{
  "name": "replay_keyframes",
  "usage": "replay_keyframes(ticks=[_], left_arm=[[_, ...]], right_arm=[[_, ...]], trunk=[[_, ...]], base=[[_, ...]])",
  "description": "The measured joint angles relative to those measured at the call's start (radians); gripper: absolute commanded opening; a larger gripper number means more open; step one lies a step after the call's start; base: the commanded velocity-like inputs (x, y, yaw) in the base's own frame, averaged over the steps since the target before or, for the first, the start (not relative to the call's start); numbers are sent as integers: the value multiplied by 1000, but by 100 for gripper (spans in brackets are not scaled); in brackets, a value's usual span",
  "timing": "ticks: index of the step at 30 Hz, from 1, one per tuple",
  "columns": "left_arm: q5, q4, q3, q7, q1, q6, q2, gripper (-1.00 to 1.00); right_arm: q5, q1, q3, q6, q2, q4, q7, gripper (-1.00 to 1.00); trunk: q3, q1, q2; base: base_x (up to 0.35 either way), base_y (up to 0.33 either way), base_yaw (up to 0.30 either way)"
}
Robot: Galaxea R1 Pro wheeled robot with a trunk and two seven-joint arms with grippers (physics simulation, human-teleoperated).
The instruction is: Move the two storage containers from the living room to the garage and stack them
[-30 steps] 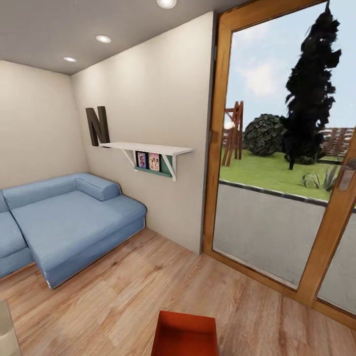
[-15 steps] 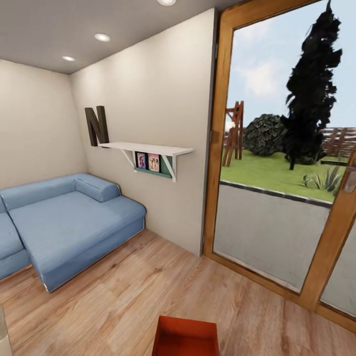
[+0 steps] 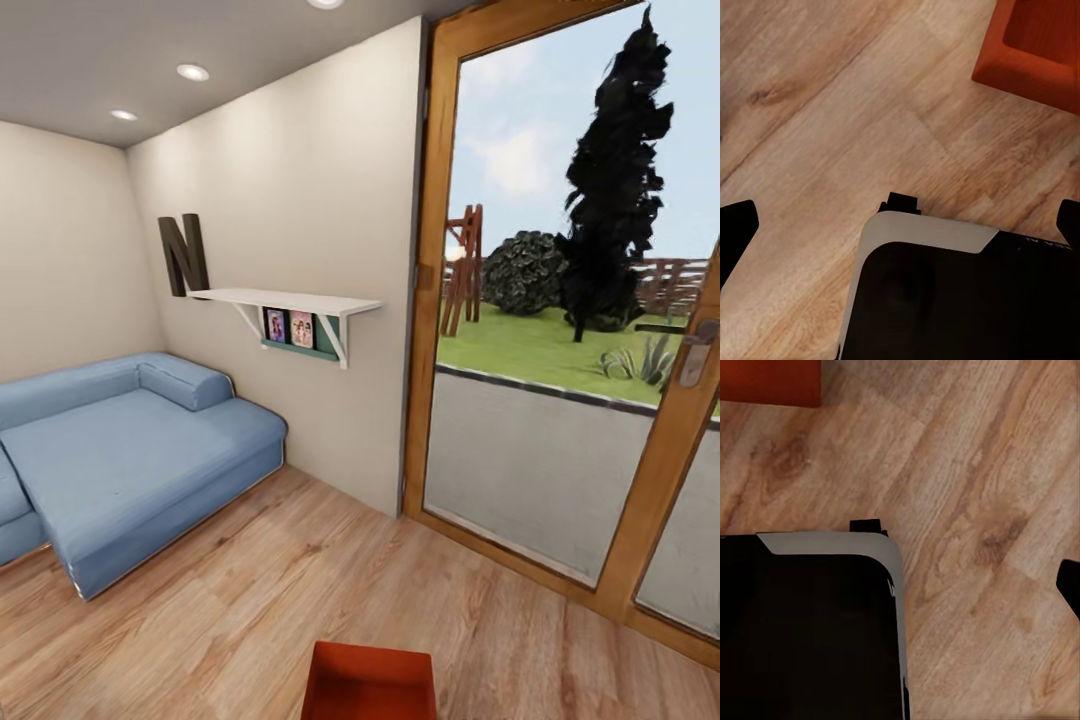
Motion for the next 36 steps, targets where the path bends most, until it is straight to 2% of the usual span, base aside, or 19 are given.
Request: replay_keyframes(ticks=[36], left_arm=[[1,0,1,2,0,0,0,100]], right_arm=[[1,0,0,0,3,0,-5,100]], trunk=[[0,0,0]], base=[[0,0,-22]])
